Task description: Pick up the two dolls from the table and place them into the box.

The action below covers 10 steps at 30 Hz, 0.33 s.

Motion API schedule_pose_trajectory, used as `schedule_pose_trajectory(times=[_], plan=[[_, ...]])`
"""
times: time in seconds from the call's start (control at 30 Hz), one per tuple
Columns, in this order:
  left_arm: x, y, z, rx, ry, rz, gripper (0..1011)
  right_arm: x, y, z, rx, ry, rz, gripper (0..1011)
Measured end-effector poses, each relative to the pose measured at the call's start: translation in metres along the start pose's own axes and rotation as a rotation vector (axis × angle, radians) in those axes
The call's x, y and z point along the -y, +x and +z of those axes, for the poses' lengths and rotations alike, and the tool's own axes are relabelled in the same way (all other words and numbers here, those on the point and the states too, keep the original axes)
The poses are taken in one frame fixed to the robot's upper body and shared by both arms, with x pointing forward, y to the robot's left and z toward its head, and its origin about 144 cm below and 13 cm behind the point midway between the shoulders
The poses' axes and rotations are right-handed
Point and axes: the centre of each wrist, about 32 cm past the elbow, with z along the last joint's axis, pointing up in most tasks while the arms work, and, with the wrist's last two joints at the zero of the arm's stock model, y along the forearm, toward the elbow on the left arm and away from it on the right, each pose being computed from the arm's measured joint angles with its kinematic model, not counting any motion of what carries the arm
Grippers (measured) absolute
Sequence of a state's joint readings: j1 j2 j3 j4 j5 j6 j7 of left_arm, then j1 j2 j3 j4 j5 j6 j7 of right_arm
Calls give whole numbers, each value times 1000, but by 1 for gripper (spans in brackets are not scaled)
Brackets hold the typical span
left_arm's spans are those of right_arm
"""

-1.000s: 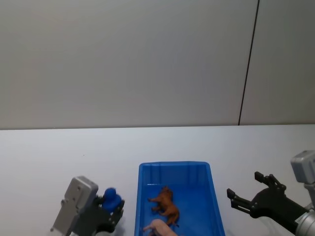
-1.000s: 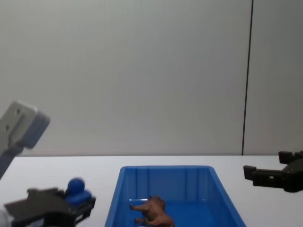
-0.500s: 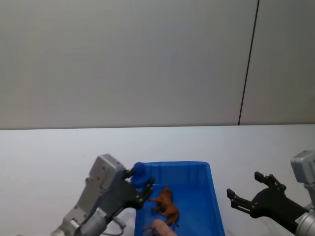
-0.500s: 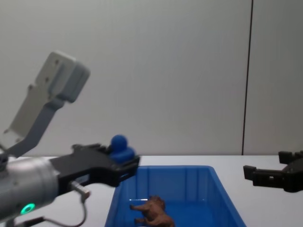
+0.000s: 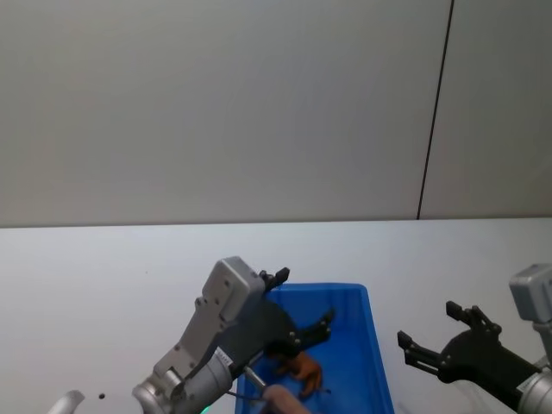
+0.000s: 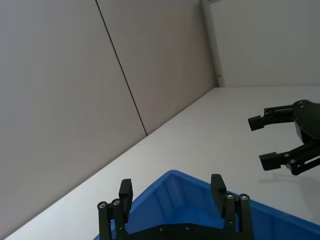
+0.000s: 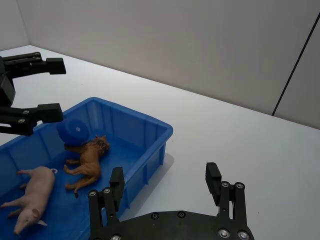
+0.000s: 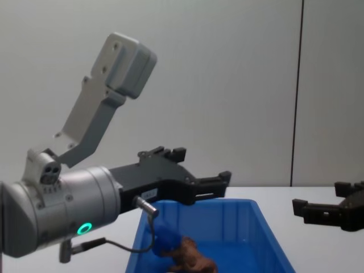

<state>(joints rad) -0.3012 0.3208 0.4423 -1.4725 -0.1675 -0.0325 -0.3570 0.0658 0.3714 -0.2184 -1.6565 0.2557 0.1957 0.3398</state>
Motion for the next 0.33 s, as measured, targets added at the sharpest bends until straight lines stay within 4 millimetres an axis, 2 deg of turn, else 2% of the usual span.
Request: schedule_pose_trajectory(times=[0.07,0.33], plan=[[2,0,1,3,-15,-9,1000,0,0,0,0,0,0,1001],[2,1,4,6,-55,-20,1001,0,0,0,0,0,0,1001]])
